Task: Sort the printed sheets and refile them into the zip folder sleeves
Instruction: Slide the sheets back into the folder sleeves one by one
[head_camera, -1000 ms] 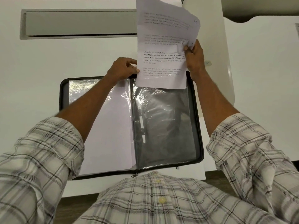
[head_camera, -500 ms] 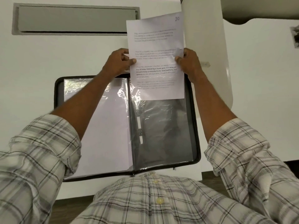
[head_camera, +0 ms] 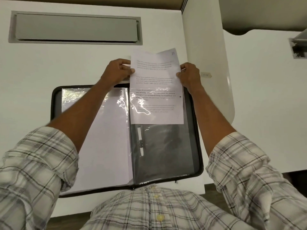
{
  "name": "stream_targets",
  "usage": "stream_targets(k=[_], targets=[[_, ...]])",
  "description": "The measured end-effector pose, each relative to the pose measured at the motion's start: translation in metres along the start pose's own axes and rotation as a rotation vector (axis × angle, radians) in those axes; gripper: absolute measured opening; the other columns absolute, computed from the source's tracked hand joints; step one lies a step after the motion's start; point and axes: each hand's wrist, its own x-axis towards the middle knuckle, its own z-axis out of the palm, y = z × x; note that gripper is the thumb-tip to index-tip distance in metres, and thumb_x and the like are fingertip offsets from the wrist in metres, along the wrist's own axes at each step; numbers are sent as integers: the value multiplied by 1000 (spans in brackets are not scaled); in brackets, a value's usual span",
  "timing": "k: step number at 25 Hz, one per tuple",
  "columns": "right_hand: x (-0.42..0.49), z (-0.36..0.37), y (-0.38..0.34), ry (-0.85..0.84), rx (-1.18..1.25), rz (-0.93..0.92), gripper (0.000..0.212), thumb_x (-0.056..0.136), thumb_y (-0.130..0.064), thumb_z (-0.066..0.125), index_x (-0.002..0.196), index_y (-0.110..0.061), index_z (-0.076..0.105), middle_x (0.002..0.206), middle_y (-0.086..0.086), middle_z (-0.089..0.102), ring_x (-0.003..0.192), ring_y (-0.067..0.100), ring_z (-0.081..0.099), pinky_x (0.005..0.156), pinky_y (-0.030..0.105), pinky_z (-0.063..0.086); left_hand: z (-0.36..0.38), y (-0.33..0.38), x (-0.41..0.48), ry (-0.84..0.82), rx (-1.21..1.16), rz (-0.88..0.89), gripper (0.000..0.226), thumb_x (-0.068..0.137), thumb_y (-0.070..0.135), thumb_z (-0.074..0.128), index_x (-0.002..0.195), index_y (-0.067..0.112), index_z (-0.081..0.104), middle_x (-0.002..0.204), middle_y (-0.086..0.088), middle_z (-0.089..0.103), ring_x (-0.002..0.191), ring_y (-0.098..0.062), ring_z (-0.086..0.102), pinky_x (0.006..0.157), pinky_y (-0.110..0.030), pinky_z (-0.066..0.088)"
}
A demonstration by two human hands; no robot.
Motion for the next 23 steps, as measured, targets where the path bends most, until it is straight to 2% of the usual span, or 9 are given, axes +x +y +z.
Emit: stream_targets(k=[3,5,9,12,14,17,19,21,23], targets=[[4,-7,0,-2,-36,23,29,93,-3,59,122,-3,63,119,12,68,109,26,65,78,24,47,6,-3,2,1,5,2,42,89,8,80,127,11,65,100,-9,76,98,-23,76,93,-42,61],[8,-12,-7,33,31,22,37,92,-1,58,129,-7,59,119,10,67,111,25,65,83,25,49,7,-3,2,-48,75,8,41,87,8,80,125,14,67,100,-8,75,98,-26,76,93,-42,61],[25,-5,-35,53,-15,-253,49,91,-3,64,138,-12,57,134,9,63,120,22,61,101,28,47,6,1,-4,-163,123,19,36,89,0,76,120,14,66,91,-3,65,89,-21,69,78,-22,61],[38,9,-65,-165,-111,-433,55,94,-6,66,146,-13,51,147,9,56,135,21,52,116,33,38,2,0,-5,-189,157,21,35,91,1,74,123,11,67,91,-2,63,86,-18,65,87,-32,58],[43,19,-79,-362,-266,-483,56,98,-10,64,150,-18,46,152,8,52,140,23,47,118,33,34,1,-2,-9,-180,172,29,34,92,4,73,125,12,67,95,-2,65,87,-18,67,92,-36,58],[54,24,-84,-512,-464,-514,47,100,-15,63,146,-18,52,148,8,55,133,27,51,109,37,39,11,-11,-22,-56,211,132,32,96,8,70,127,14,64,102,-3,66,90,-16,67,97,-40,57],[56,22,-84,-533,-504,-556,38,100,-17,63,137,-13,59,138,10,60,124,28,56,96,32,40,24,-21,-41,120,229,260,39,98,9,66,136,11,58,114,-5,62,94,-9,62,94,-32,57],[56,18,-88,-573,-529,-567,31,100,-17,64,130,-10,65,128,9,65,115,26,58,88,29,36,38,-27,-70,298,260,392,43,101,14,63,143,13,51,130,-8,54,109,-12,59,95,-22,52],[55,13,-92,-664,-558,-538,28,99,-18,66,125,-10,68,122,7,67,108,23,60,89,32,41,54,-33,-105,292,324,485,39,104,19,62,141,14,52,137,-5,54,123,-13,55,102,-21,46]])
